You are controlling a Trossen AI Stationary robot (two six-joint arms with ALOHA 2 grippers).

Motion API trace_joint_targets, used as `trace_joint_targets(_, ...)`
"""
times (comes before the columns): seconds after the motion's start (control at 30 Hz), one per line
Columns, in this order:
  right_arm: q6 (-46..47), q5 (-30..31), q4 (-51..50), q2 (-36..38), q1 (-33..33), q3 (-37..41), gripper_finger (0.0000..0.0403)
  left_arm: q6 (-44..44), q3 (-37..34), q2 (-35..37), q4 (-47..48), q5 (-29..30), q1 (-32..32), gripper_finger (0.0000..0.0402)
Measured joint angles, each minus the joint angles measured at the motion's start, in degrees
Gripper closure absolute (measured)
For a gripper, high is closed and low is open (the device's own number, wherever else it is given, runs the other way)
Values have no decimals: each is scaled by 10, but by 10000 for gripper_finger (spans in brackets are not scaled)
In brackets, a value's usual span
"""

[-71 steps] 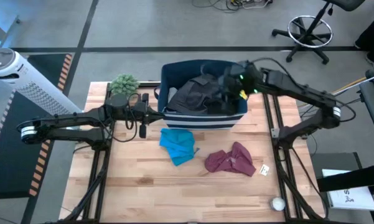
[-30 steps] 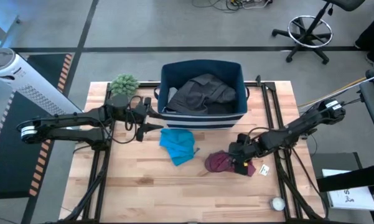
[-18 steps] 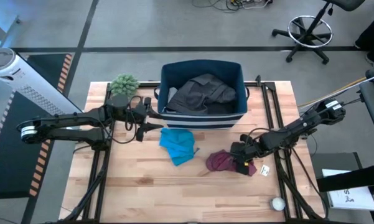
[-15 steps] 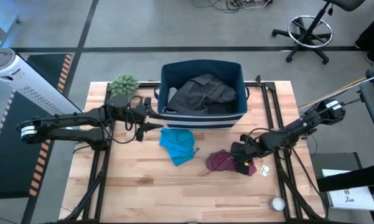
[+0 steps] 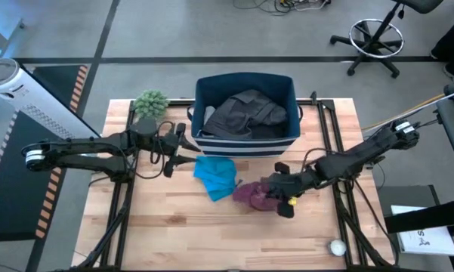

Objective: Sort clothes
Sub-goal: Put the maroon boxers into the blue laundry organizer

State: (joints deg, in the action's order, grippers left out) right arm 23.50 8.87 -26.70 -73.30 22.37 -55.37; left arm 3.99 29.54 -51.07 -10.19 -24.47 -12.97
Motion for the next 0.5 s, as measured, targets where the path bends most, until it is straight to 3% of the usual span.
trace_joint_targets(0.2,-87,60,-58,0,0,-155,402,0,0,-10,1,34,46,189)
trace_joint_targets(0.5,-292,273,-67,-3,-38,-340,403,15,0,-48,1,114,105,148)
